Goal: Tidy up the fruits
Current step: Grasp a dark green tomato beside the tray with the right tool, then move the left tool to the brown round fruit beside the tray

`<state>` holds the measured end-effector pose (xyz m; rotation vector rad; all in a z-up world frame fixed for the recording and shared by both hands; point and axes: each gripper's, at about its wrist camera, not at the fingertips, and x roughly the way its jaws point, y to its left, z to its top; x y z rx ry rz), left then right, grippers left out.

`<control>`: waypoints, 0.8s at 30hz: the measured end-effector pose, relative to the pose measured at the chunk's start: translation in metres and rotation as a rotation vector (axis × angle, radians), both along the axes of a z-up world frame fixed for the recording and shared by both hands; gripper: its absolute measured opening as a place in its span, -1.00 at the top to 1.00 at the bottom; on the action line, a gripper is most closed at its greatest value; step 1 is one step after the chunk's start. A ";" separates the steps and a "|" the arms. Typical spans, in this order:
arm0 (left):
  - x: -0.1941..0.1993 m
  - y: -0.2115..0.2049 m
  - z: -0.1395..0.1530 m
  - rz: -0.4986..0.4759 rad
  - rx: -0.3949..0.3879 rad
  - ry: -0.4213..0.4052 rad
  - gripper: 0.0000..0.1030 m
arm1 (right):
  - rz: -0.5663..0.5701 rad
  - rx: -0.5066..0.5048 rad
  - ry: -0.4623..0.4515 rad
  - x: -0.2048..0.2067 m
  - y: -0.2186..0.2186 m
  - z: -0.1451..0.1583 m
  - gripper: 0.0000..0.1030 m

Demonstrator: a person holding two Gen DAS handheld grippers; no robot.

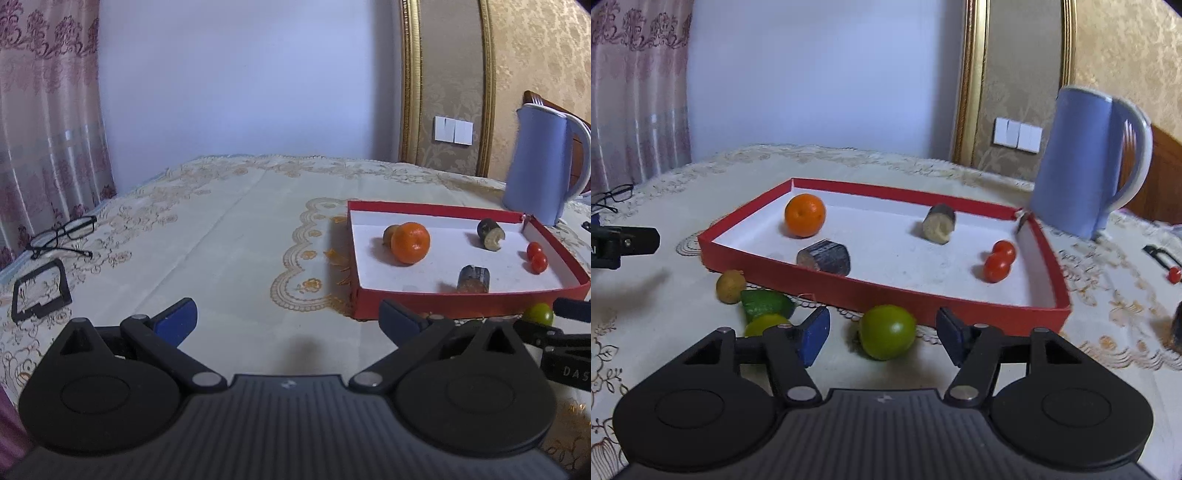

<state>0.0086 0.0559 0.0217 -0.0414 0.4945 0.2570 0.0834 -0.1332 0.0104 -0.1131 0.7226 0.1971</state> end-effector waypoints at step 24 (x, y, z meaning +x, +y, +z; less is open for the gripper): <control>0.023 -0.020 0.001 -0.224 -0.204 0.098 -0.64 | -0.110 0.142 -0.056 -0.036 -0.054 0.014 0.35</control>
